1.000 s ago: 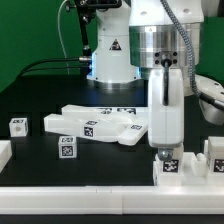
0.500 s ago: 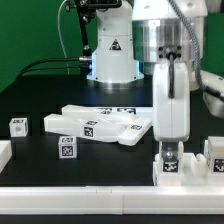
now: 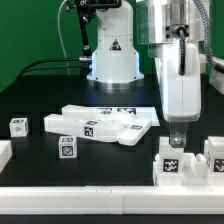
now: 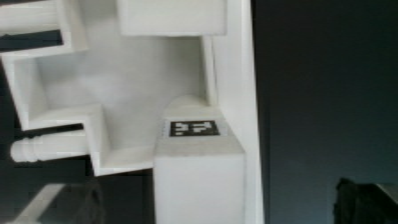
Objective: Assemble chair
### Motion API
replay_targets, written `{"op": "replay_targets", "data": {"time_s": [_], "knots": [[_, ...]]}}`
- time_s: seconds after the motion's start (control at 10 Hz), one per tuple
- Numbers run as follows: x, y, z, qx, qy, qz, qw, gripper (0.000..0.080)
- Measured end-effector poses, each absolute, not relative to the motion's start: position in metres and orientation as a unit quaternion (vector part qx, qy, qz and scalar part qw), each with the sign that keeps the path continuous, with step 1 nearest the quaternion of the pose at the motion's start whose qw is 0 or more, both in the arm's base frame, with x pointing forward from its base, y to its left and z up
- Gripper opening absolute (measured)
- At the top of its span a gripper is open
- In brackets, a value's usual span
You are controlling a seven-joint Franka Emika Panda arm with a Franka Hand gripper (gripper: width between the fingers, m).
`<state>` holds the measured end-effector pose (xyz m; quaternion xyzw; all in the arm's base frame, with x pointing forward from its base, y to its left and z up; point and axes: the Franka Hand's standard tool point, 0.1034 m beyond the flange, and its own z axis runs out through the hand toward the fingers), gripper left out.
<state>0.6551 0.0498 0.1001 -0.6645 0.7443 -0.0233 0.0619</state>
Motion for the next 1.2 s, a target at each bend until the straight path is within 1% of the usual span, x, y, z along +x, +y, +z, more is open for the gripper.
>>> {"op": "replay_targets", "data": {"time_s": [0.2, 0.3, 0.4, 0.5, 0.6, 0.9, 1.1, 1.2], "knots": [[0.657, 0.057, 0.102, -0.691, 0.719, -0.033, 0.068, 0.0649], [0.654, 0.060, 0.105, -0.710, 0.700, -0.034, 0.069, 0.0649], [0.651, 0.063, 0.109, -0.764, 0.640, -0.049, 0.072, 0.0649], [0.643, 0.070, 0.110, -0.803, 0.588, -0.062, 0.075, 0.0649], [0.637, 0.078, 0.109, -0.818, 0.569, -0.055, 0.066, 0.0649], [0.638, 0.075, 0.109, -0.884, 0.460, -0.064, 0.058, 0.0649], [0.635, 0.071, 0.109, -0.940, 0.326, -0.084, 0.050, 0.0649], [0.630, 0.070, 0.107, -0.962, 0.254, -0.091, 0.043, 0.0649]]}}
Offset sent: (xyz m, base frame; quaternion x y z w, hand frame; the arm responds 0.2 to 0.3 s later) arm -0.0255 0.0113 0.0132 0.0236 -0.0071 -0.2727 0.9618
